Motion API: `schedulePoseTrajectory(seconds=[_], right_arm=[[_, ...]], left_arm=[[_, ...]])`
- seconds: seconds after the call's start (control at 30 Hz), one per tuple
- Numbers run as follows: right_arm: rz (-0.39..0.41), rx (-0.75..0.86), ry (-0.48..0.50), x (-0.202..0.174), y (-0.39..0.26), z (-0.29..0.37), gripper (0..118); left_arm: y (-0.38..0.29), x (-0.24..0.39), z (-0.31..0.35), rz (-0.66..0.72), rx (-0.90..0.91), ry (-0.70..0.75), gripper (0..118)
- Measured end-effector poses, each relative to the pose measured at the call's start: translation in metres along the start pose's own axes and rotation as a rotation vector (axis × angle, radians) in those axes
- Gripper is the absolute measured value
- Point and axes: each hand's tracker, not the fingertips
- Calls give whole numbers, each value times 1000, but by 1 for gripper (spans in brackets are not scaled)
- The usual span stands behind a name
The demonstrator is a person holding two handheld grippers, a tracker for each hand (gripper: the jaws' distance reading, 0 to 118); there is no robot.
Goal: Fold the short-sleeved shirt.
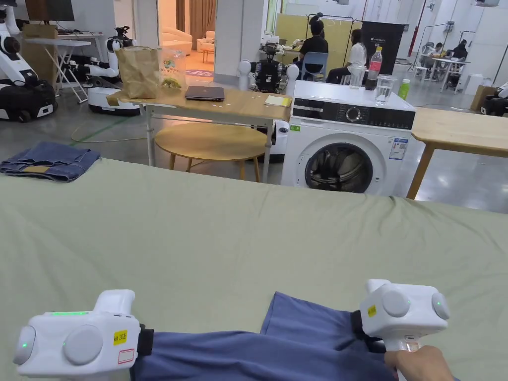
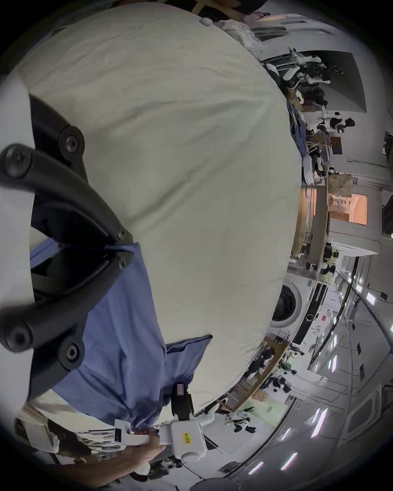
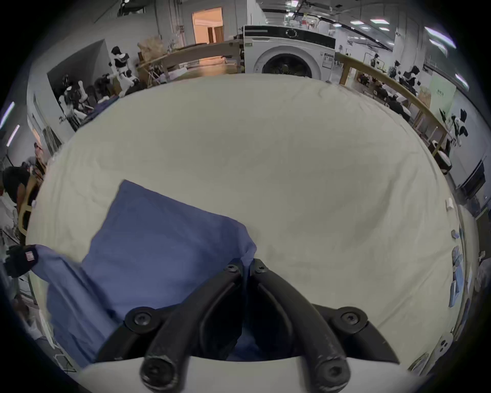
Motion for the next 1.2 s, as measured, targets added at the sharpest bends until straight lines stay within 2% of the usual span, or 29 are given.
schedulePoseTrajectory(seconds=[0.17,0.37,0.57,0.67,0.93,1.2], right_arm=[[25,194,-58,10,1,52,2],[4,420,-141,32,19,144,2],[-44,577,-207,59,33,231,2],[-54,638,-207,65,38,268,2],[-22,798,-217,52,75,350,2],[-25,919,-231,38,138,417,2]], left_arm=[[12,-1,19,-6,47,-9,0],[55,-1,65,-34,181,9,0],[118,-4,122,-83,281,43,0],[150,-5,149,-90,325,43,0],[228,25,212,-188,432,86,0],[306,38,268,-191,546,112,0]])
